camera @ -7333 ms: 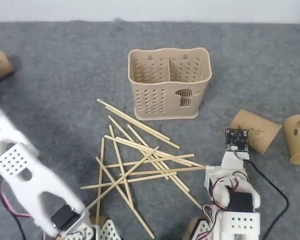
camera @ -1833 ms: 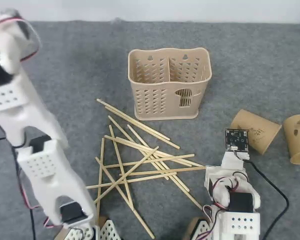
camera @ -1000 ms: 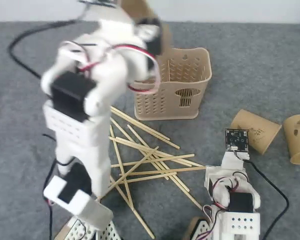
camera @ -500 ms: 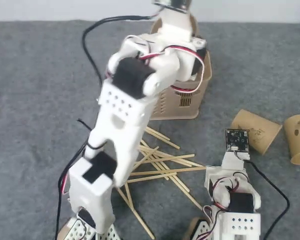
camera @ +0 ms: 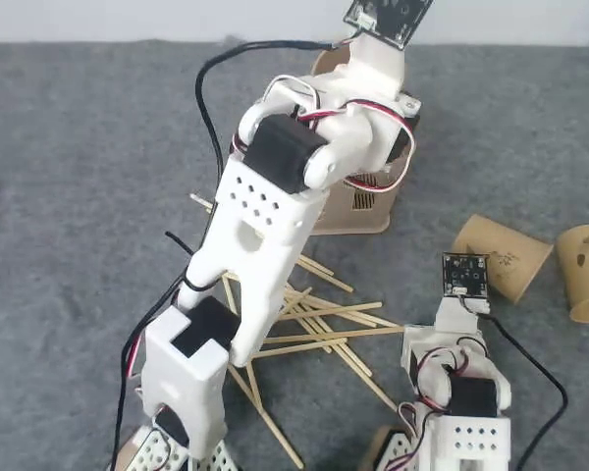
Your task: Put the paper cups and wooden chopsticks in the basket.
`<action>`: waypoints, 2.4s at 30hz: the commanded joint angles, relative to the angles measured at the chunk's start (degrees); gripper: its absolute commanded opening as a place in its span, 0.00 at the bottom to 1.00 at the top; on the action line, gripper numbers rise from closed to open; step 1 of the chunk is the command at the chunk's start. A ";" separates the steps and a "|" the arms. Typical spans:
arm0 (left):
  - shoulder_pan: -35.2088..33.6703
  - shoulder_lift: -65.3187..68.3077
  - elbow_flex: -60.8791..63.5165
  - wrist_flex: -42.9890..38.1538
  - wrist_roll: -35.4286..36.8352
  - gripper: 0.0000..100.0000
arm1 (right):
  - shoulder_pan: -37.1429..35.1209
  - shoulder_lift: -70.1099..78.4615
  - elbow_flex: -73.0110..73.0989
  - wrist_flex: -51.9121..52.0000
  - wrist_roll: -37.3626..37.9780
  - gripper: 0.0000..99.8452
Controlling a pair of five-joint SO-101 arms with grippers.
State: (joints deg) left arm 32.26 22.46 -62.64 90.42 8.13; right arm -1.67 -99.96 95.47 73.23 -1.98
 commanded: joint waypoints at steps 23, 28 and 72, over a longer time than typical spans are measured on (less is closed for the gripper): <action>-4.22 -1.14 -6.46 5.01 -8.79 0.19 | 0.75 -0.31 0.35 0.22 -0.44 0.01; -13.27 -1.67 -22.37 10.37 -8.62 0.16 | 0.75 -0.31 0.35 0.22 -0.44 0.01; -85.36 42.99 -21.93 -12.84 -24.18 0.13 | 2.86 -0.31 0.35 0.22 -0.35 0.01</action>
State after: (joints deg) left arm -52.75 63.96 -84.35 80.13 -15.34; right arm 0.44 -99.96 95.47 73.23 -1.98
